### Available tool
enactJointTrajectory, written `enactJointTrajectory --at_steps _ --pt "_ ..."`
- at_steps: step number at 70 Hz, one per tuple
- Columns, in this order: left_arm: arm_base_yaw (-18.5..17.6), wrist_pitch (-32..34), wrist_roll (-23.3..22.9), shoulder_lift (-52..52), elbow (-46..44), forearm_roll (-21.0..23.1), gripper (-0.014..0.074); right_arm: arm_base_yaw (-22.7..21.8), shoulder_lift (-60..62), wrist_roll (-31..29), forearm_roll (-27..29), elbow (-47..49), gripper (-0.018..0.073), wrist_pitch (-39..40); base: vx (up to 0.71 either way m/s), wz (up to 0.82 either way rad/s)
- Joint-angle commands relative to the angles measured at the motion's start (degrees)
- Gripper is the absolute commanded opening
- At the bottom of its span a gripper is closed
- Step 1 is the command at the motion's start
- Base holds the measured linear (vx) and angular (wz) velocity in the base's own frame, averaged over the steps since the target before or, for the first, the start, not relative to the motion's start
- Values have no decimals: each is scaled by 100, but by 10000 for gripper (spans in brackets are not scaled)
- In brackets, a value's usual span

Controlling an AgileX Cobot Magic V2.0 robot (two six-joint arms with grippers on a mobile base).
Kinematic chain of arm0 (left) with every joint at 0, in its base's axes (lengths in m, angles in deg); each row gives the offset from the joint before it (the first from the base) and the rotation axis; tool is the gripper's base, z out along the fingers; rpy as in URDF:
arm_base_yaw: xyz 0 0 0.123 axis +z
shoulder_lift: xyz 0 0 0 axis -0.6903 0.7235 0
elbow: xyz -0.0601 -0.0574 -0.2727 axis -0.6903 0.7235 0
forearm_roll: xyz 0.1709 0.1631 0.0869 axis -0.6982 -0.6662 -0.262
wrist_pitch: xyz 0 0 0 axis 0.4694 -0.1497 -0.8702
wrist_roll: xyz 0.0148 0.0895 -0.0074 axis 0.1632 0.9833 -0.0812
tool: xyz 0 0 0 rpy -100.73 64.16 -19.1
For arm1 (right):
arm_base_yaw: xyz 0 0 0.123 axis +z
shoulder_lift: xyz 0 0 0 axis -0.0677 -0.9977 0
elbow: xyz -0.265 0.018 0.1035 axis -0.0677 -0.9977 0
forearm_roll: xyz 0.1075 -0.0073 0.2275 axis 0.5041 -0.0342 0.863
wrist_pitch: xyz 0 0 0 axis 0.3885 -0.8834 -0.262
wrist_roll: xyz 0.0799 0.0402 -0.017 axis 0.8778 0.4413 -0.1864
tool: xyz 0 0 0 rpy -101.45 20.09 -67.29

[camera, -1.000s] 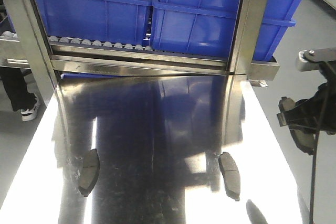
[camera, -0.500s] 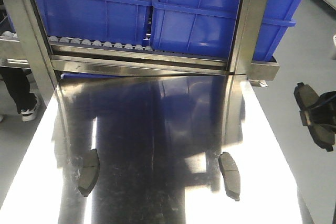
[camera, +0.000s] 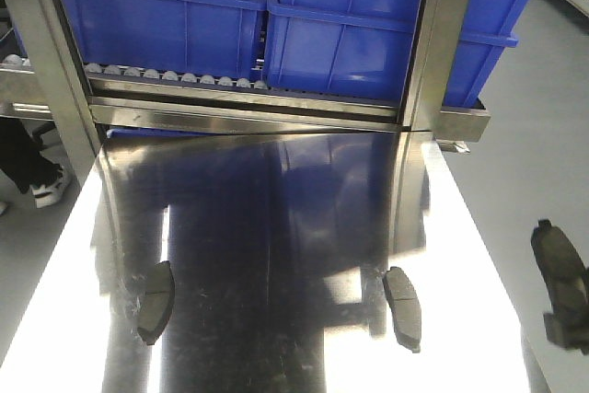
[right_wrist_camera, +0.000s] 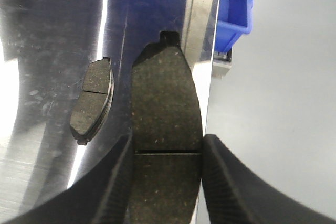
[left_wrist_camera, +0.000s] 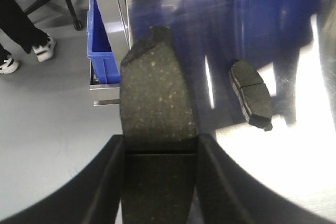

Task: Move and align brake pads A on conveyor
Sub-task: 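Close the right gripper on the pad and lift it off the table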

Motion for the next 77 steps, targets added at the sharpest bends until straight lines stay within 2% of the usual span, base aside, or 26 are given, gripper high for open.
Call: enactJointTrajectory --at_steps 1,17,77 --pt "-32 472 -17 30 -160 73 156 -28 510 -53 15 -163 237 715 0 0" --pt "-32 472 -17 30 -160 73 156 -28 1140 -53 15 -380 237 748 0 0" --pt "-32 472 -17 30 -160 73 156 -28 1164 -53 15 -380 237 724 0 0"
